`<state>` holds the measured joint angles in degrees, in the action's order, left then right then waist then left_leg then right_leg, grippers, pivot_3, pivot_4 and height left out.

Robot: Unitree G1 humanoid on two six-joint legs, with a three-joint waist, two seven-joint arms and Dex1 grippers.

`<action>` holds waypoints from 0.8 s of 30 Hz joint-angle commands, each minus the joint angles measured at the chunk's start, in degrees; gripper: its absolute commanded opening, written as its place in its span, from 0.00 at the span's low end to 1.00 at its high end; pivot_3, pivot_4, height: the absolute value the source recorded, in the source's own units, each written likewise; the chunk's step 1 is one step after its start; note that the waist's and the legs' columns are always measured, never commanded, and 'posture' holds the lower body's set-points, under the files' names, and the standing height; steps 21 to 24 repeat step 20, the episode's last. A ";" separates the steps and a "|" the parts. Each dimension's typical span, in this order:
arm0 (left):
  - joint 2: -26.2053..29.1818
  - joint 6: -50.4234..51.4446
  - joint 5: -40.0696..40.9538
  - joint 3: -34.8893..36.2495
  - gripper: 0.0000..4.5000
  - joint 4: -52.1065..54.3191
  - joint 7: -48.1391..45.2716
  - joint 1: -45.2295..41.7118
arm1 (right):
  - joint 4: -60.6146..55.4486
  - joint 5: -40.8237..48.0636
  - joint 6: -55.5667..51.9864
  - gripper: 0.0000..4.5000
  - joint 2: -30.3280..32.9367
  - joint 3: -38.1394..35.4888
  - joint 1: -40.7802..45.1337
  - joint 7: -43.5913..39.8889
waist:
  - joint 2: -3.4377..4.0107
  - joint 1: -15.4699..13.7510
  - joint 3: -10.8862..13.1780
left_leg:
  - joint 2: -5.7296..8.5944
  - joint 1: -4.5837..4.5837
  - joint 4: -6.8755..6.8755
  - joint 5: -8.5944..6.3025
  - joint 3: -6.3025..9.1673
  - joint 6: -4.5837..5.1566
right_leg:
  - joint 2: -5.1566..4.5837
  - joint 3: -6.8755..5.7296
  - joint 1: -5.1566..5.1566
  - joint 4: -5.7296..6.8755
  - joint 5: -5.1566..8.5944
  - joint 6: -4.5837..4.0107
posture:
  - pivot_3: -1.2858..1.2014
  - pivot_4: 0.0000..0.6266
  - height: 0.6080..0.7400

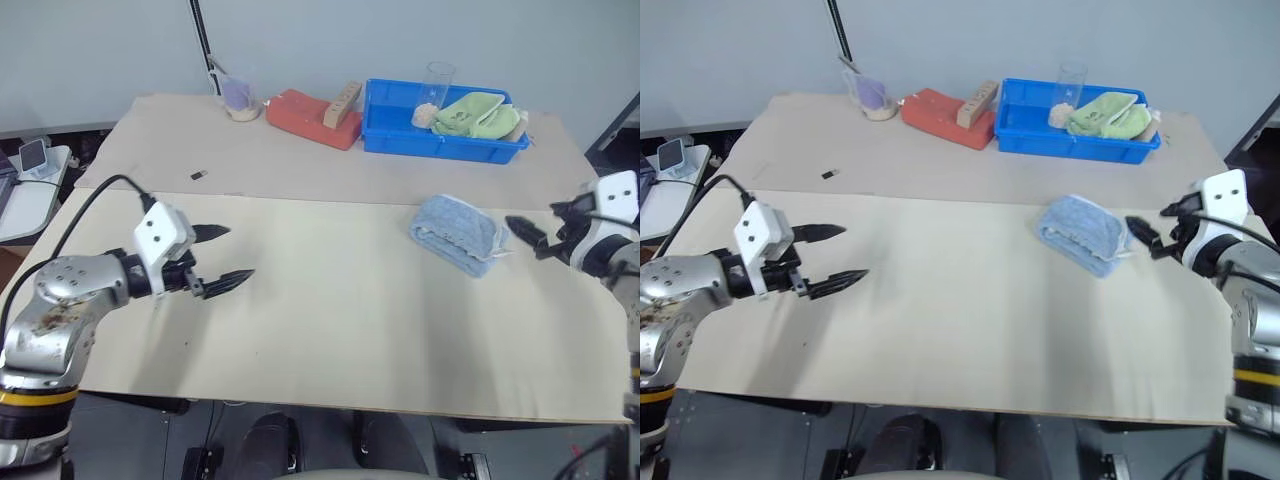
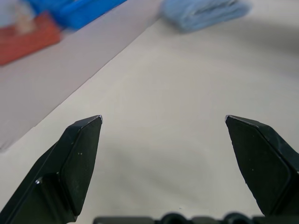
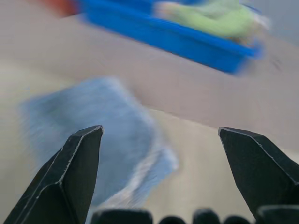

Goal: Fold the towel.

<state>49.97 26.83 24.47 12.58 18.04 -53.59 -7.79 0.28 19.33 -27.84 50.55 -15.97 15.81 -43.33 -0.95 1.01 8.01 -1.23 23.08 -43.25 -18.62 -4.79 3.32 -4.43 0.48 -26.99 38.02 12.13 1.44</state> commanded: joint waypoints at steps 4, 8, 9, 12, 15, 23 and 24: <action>1.93 -1.38 -0.82 11.25 1.00 4.40 0.11 11.97 | -6.76 0.91 7.17 0.99 6.98 0.76 -8.89 -15.53 | -0.03 -0.36 0.03 | -0.03 -0.06 0.07 0.00 -0.07 -0.01 | -0.05 0.02 0.00 0.01 0.03 -0.04 | 0.52 0.24 0.46; 2.13 -0.98 -0.39 13.82 1.00 5.22 -0.25 14.84 | -5.14 0.66 7.35 0.99 6.69 0.71 -7.55 -15.84 | -0.06 -0.63 0.05 | -0.07 -0.19 0.05 0.04 -0.15 -0.06 | -0.05 0.02 0.07 0.01 0.19 0.19 | 0.52 0.24 0.46; 2.23 -0.90 -0.32 14.19 1.00 5.33 -0.35 15.02 | -5.04 0.66 7.27 0.99 6.60 0.86 -7.40 -15.99 | -0.06 -0.86 0.05 | -0.08 -0.24 0.06 0.04 -0.16 -0.06 | -0.05 0.02 0.11 0.01 0.21 0.18 | 0.52 0.24 0.46; 2.21 -0.43 -0.01 15.02 1.00 5.62 -0.02 14.84 | -4.75 0.41 7.42 0.99 6.31 1.13 -7.21 -16.10 | -0.05 -1.37 0.04 | -0.12 -0.25 0.07 0.04 -0.16 -0.06 | 0.00 0.00 0.10 0.04 0.23 0.07 | 0.52 0.24 0.46; 2.29 -0.29 0.18 15.17 1.00 5.62 0.08 14.94 | -4.33 0.21 7.47 0.99 6.10 1.35 -6.87 -16.04 | -0.05 -1.58 0.04 | -0.14 -0.24 0.13 0.04 -0.19 -0.07 | 0.01 0.00 0.07 0.04 0.04 -0.31 | 0.52 0.24 0.46; 2.56 0.83 1.77 14.59 1.00 5.57 -0.62 14.40 | -3.68 -0.09 7.52 0.99 5.66 2.26 -5.96 -15.76 | -0.05 -1.59 0.04 | -0.14 -0.25 0.14 0.04 -0.23 -0.08 | 0.01 0.01 0.08 0.03 0.04 -0.31 | 0.52 0.24 0.46; 2.56 0.83 1.77 14.59 1.00 5.57 -0.62 14.40 | -3.68 -0.09 7.52 0.99 5.66 2.26 -5.96 -15.76 | -0.05 -1.59 0.04 | -0.14 -0.25 0.14 0.04 -0.23 -0.08 | 0.01 0.01 0.08 0.03 0.04 -0.31 | 0.52 0.24 0.46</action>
